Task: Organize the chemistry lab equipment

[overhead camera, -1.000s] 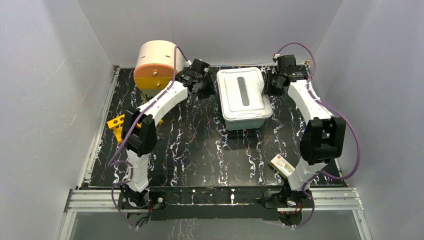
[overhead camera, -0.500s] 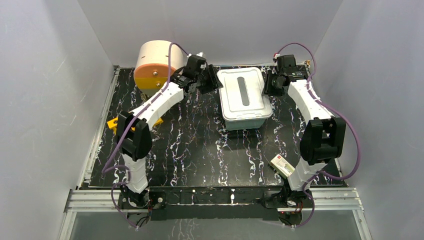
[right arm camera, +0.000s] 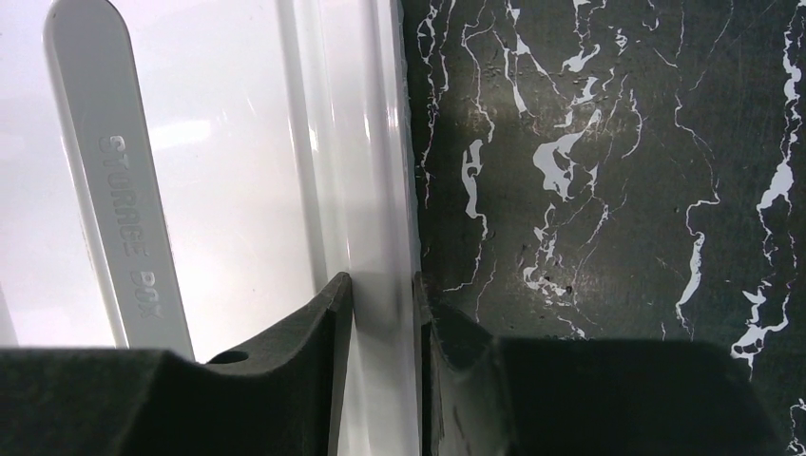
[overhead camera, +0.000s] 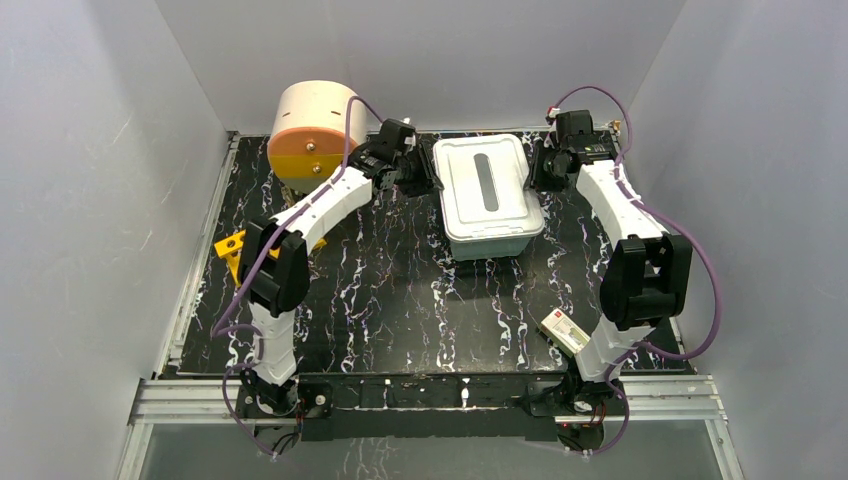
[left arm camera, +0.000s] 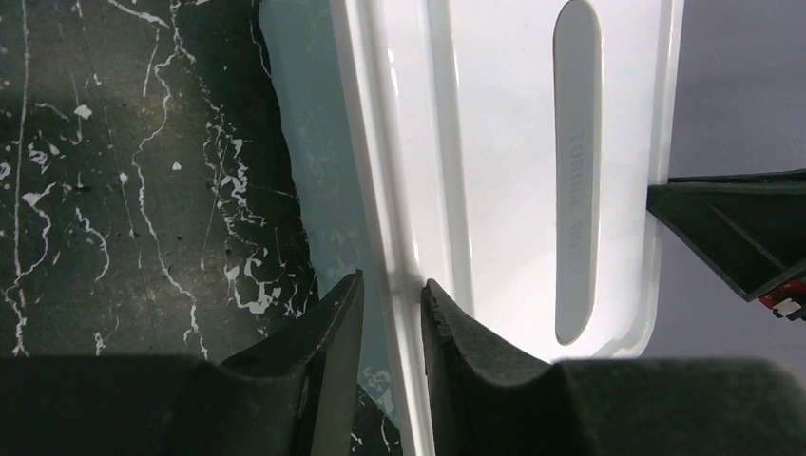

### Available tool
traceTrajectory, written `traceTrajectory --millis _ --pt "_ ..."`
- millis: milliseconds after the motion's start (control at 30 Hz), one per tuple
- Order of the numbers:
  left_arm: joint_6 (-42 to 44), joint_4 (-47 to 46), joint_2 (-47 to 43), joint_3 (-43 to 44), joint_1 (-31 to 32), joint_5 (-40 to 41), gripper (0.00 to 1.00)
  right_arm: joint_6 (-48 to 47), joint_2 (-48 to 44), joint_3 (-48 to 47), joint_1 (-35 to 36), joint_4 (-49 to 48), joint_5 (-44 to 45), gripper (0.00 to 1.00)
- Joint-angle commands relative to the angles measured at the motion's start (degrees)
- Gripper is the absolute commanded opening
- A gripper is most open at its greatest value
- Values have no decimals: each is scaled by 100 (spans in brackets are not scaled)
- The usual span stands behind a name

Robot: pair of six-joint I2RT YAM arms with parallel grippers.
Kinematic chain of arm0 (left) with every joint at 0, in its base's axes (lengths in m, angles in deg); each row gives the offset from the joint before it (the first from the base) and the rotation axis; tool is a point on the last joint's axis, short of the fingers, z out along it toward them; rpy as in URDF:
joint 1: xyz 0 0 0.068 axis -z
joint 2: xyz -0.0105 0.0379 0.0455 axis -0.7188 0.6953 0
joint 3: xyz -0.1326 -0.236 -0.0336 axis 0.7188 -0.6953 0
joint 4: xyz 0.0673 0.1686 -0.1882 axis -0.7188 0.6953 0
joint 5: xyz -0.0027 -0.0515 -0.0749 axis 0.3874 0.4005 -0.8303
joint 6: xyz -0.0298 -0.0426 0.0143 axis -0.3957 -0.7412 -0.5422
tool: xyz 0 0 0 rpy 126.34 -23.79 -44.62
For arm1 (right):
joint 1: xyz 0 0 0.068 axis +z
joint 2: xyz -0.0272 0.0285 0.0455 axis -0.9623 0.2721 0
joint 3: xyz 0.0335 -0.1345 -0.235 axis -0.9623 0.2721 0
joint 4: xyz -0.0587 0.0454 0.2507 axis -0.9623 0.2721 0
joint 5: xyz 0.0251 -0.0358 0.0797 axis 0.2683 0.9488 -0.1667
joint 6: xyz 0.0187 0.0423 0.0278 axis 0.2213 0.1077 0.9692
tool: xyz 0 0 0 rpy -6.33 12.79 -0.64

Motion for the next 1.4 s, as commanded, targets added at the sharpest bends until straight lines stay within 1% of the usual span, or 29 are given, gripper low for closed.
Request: traceTrajectory --millis 0,100,167,200,233,333,433,467,567,633,767,833,867,967,1000,1100,1200,1367 --pt "136 533 377 224 -22 23 26 128 272 103 38 -178 -265 25" --pt "118 721 551 363 -21 110 24 139 365 -18 48 -113 -97 19" --pt "122 829 604 503 -22 207 24 159 409 -151 58 -45 3 18" --pt "142 894 622 615 -26 266 24 161 425 -250 58 -11 22 19" --pt "156 954 621 733 -29 313 24 168 402 -353 62 6 64 23" --pt "259 1040 529 1053 -68 456 29 252 362 -830 71 286 303 42" --pt "482 1218 283 1396 -113 644 34 271 360 -1531 73 873 778 51" --pt "552 1253 148 1444 -130 696 36 286 270 -1590 72 961 855 54" --pt "707 1284 -400 1380 -190 722 45 437 -324 -1404 75 905 901 65" --pt "825 1319 -843 1203 -214 722 54 521 -711 -1242 88 823 809 69" --pt "953 1706 -1858 655 -288 1057 72 599 -1380 -881 110 1011 537 73" --pt "1044 1792 -2502 185 -300 1247 80 569 -1861 -455 119 969 521 74" --pt "1139 1765 -2822 -96 -322 1289 83 566 -2122 -152 119 826 521 77" --pt "1248 1823 -3703 -717 -346 1603 97 506 -2886 476 124 640 467 96" --pt "1248 1913 -3949 -844 -347 1709 98 462 -3065 552 119 664 443 98" --pt "1116 2279 -4599 -1146 -346 1995 98 382 -3484 651 116 771 445 99" --pt "1071 2642 -5289 -1300 -339 2389 98 315 -3974 854 120 641 617 99" --pt "1234 3302 -6007 -1034 -344 3182 98 246 -4587 897 123 656 1067 99"
